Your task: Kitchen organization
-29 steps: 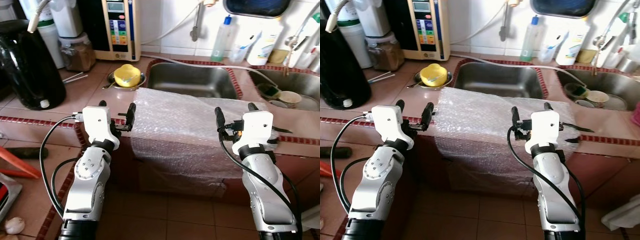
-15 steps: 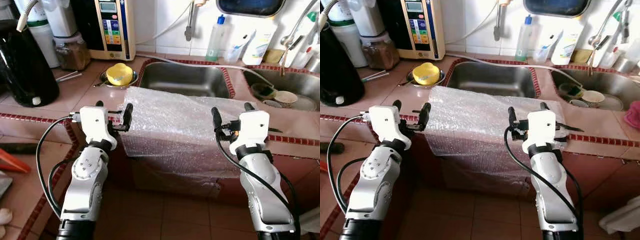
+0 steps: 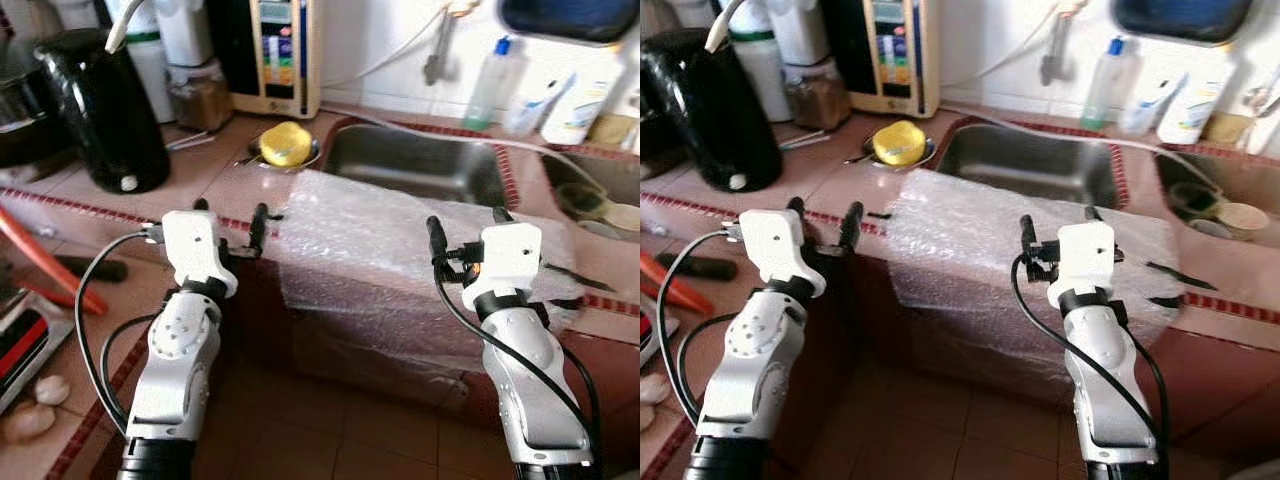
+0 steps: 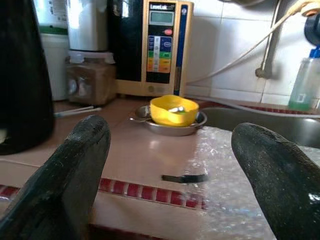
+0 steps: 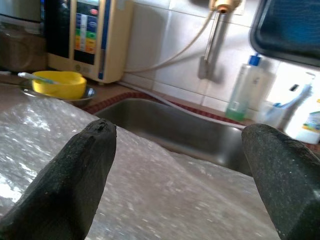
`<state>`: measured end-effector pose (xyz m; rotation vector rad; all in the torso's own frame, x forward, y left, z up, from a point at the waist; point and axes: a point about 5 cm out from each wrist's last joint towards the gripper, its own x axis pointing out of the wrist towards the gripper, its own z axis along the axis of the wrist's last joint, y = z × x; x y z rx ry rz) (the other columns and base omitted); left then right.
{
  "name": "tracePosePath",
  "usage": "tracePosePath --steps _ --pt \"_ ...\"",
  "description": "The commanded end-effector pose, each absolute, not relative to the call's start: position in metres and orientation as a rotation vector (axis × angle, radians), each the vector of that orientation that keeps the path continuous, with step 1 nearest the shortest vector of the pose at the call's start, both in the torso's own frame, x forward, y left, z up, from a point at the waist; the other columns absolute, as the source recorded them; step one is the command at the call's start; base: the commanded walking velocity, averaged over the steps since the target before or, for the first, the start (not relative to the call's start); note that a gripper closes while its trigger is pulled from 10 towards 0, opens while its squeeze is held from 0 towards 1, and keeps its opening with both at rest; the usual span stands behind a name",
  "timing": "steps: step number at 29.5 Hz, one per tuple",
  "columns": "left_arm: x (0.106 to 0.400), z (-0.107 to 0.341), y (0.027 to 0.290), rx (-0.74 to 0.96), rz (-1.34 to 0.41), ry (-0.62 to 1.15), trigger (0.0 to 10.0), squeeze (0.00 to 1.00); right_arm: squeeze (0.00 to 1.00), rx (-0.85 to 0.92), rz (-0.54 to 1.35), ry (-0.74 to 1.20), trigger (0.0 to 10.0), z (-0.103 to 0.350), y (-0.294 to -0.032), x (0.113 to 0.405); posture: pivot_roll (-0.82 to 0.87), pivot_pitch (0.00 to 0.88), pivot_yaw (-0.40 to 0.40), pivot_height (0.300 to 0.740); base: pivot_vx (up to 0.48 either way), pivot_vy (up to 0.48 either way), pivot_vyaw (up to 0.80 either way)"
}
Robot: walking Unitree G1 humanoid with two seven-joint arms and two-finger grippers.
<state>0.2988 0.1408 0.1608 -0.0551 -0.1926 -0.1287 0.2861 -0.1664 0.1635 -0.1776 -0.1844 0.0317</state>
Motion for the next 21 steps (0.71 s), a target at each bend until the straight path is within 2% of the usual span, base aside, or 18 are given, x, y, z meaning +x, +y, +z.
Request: tracePosePath --steps 1,10,21 --pt "0.2984 0.1692 0.1384 -0.052 -0.138 -0.222 10.0 0.0 0.0 -0.17 0.015 -0.203 10.0 0.1687 -0.1689 0.2859 0.01 0.0 0.0 0.74 0.0 0.0 0.0" --pt "0.2974 0.1717 0.1379 -0.039 -0.163 -0.244 10.0 0.0 0.0 -0.173 0.031 -0.209 10.0 0.1691 -0.1667 0.2865 0.01 0.0 0.0 0.74 0.0 0.0 0.0" --pt "0.2964 0.1722 0.1349 -0.04 -0.189 -0.252 10.0 0.0 0.0 -0.183 0.039 -0.215 10.0 0.1698 -0.1664 0.2862 0.01 0.0 0.0 0.74 0.353 0.0 0.0"
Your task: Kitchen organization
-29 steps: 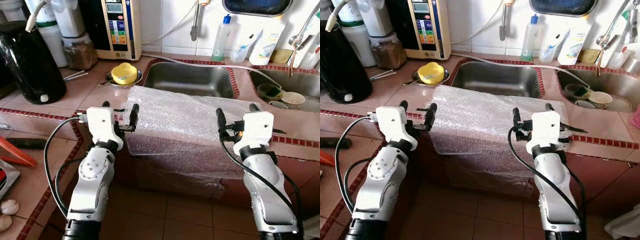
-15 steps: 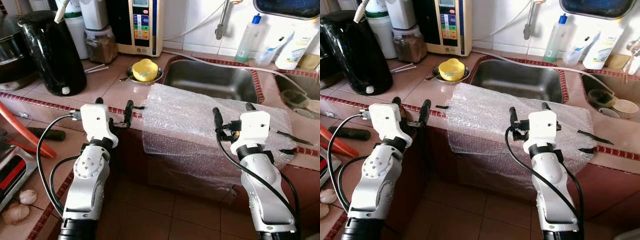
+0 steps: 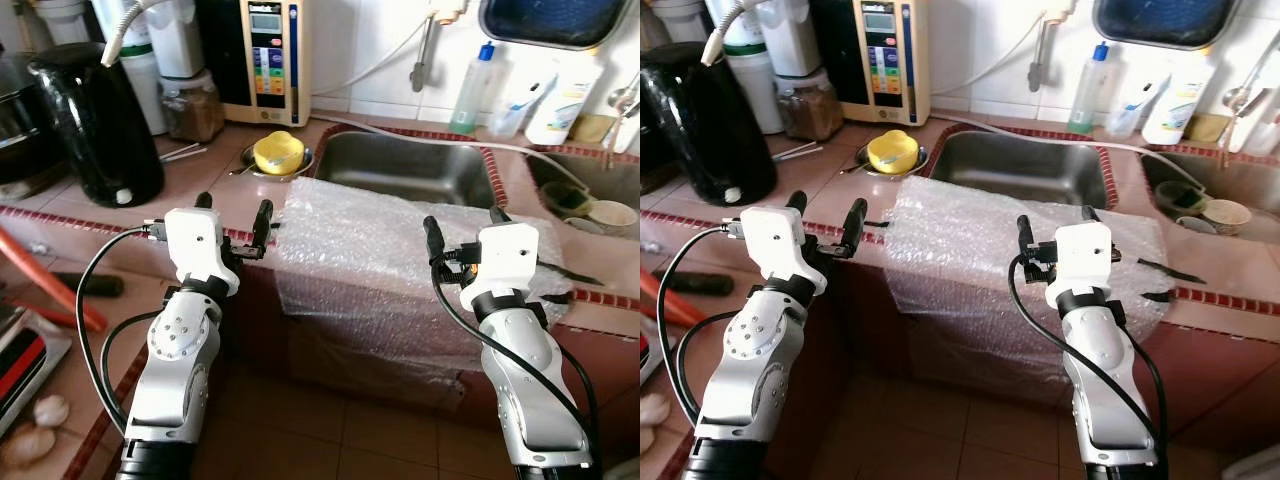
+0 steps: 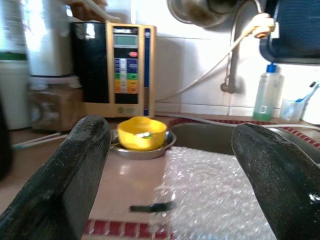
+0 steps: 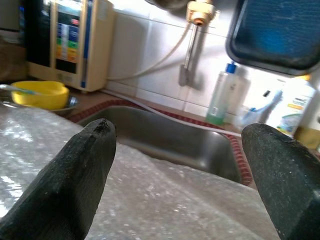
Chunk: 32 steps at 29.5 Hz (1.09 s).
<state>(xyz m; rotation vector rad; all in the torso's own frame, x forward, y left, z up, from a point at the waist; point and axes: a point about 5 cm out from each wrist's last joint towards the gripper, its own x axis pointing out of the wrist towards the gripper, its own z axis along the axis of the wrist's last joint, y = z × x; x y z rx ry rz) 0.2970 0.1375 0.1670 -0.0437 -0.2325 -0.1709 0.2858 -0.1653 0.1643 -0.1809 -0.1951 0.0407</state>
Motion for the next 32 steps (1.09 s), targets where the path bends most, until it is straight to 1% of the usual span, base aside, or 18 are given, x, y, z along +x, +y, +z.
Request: tracePosePath --steps 1,25,27,32 --pt "0.2958 0.1713 0.1342 -0.042 -0.192 -0.25 10.0 0.0 0.0 -0.183 0.039 -0.215 10.0 0.1698 -0.1664 0.2862 0.01 0.0 0.0 0.74 0.42 0.0 0.0" --pt "0.2933 0.1679 0.1299 -0.054 -0.21 -0.236 10.0 0.0 0.0 -0.183 0.047 -0.213 10.0 0.1688 -0.1646 0.2841 0.01 0.0 0.003 0.74 0.411 0.0 0.0" --pt "0.2935 0.1672 0.1301 -0.052 -0.193 -0.229 10.0 0.0 0.0 -0.183 0.048 -0.213 10.0 0.1688 -0.1647 0.2839 0.01 0.0 0.003 0.74 0.276 0.0 0.0" --pt "0.2927 0.1682 0.1313 -0.026 -0.171 -0.24 10.0 0.0 0.0 -0.187 0.05 -0.213 10.0 0.1688 -0.1652 0.2831 0.01 0.0 0.002 0.74 0.0 0.0 0.0"
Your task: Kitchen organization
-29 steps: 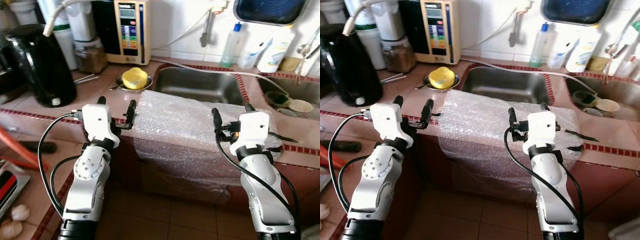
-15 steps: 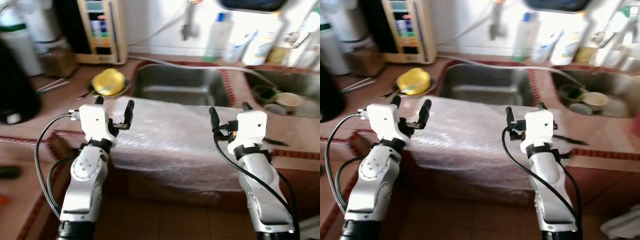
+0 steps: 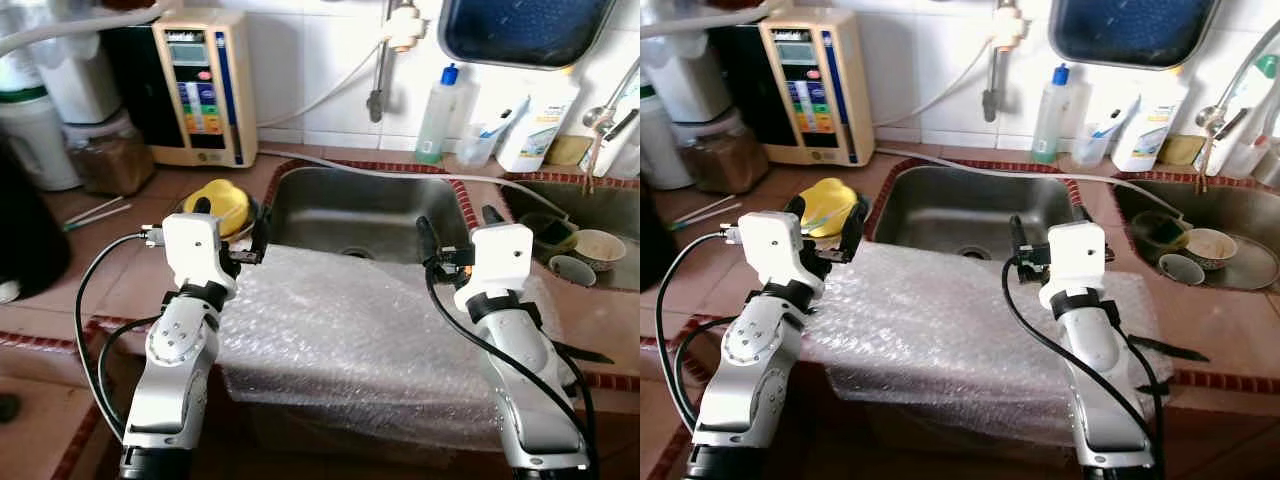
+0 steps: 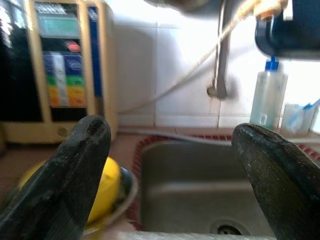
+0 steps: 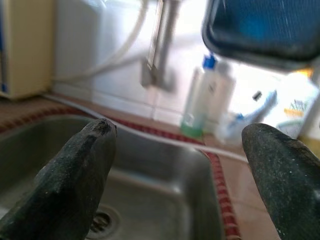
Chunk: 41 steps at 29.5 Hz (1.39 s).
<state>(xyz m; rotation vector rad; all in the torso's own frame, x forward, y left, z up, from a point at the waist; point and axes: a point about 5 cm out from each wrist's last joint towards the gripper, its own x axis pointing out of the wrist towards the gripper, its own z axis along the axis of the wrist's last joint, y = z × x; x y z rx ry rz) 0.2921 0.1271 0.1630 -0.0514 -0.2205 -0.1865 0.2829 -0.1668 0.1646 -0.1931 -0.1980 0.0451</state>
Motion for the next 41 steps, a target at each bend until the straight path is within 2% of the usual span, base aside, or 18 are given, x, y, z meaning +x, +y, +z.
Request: tracePosePath --steps 1,6,15,28,36,41 --pt "0.292 0.169 0.132 -0.015 -0.16 -0.243 10.0 0.0 0.0 -0.191 0.051 -0.213 10.0 0.169 -0.165 0.283 0.01 0.0 0.002 0.74 0.0 0.0 0.0" --pt "0.293 0.168 0.134 0.009 -0.119 -0.24 10.0 0.0 0.0 -0.197 0.058 -0.215 10.0 0.169 -0.163 0.284 0.01 0.0 0.0 0.74 0.0 0.0 0.0" --pt "0.296 0.167 0.134 0.025 -0.088 -0.229 10.0 0.0 0.0 -0.198 0.057 -0.211 10.0 0.169 -0.163 0.283 0.01 0.0 0.002 0.74 0.0 0.0 0.63" --pt "0.313 0.16 0.129 0.019 -0.135 -0.194 10.0 0.0 0.0 -0.186 0.088 -0.205 10.0 0.169 -0.158 0.283 -0.01 0.0 0.0 0.74 0.0 0.0 0.0" --pt "0.3 0.165 0.126 -0.016 -0.144 -0.2 10.0 0.0 0.0 -0.178 0.07 -0.198 10.0 0.167 -0.162 0.28 0.01 0.0 -0.005 0.74 0.0 0.0 0.0" --pt "0.296 0.18 0.134 -0.025 -0.126 -0.236 10.0 0.0 0.0 -0.181 0.088 -0.222 10.0 0.175 -0.16 0.282 0.03 0.0 -0.02 0.74 0.0 0.0 0.0"
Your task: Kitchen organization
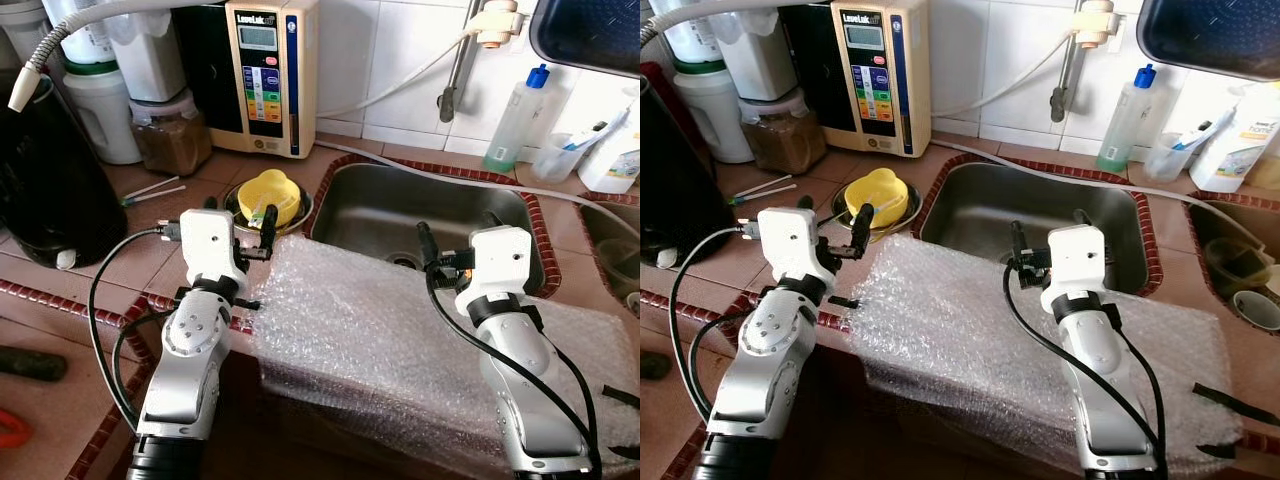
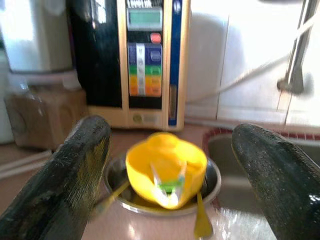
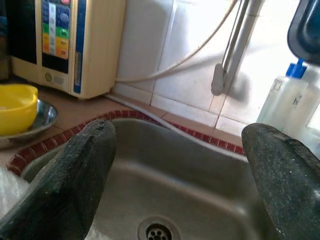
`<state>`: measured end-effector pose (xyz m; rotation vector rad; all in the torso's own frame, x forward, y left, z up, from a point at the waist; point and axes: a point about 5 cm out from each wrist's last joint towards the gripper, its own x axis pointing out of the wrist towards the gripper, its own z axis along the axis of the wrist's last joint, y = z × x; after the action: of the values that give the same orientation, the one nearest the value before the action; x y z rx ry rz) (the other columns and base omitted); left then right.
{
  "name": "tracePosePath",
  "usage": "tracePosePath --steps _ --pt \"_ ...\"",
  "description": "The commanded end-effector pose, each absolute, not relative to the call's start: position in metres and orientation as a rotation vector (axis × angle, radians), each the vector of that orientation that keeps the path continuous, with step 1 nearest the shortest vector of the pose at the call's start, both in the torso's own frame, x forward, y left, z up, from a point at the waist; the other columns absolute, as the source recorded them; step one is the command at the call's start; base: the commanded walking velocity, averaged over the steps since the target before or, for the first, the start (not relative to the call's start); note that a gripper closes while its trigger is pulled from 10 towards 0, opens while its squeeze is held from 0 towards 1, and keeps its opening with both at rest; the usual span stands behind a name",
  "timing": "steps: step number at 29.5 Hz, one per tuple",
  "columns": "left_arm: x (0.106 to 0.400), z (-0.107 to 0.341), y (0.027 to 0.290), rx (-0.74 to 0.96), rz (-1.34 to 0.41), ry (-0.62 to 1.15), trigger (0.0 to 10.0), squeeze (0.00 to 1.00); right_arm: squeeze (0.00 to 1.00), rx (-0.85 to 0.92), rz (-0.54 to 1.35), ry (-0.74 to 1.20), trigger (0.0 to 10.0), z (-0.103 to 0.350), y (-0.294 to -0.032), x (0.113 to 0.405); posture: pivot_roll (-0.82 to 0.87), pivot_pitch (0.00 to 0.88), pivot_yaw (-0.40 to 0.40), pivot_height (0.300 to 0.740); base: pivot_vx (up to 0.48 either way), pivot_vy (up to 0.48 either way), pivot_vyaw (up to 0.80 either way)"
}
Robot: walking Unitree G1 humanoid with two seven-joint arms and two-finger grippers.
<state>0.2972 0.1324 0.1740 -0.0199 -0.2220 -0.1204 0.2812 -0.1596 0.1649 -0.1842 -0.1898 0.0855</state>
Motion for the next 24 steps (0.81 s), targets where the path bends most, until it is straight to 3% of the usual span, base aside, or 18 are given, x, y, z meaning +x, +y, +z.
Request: tracePosePath --steps 1,8,24 --pt "0.296 0.18 0.135 -0.025 -0.127 -0.239 10.0 0.0 0.0 -0.182 0.09 -0.223 10.0 0.175 -0.16 0.281 0.03 0.0 -0.021 0.74 0.0 0.0 0.0" --pt "0.279 0.183 0.136 0.008 -0.153 -0.248 10.0 0.0 0.0 -0.189 0.088 -0.242 10.0 0.182 -0.163 0.278 0.02 0.0 -0.02 0.74 0.0 0.0 0.0" --pt "0.277 0.182 0.129 -0.013 -0.217 -0.237 10.0 0.0 0.0 -0.193 0.087 -0.224 10.0 0.179 -0.164 0.273 0.01 0.0 -0.014 0.74 0.0 0.0 0.0"
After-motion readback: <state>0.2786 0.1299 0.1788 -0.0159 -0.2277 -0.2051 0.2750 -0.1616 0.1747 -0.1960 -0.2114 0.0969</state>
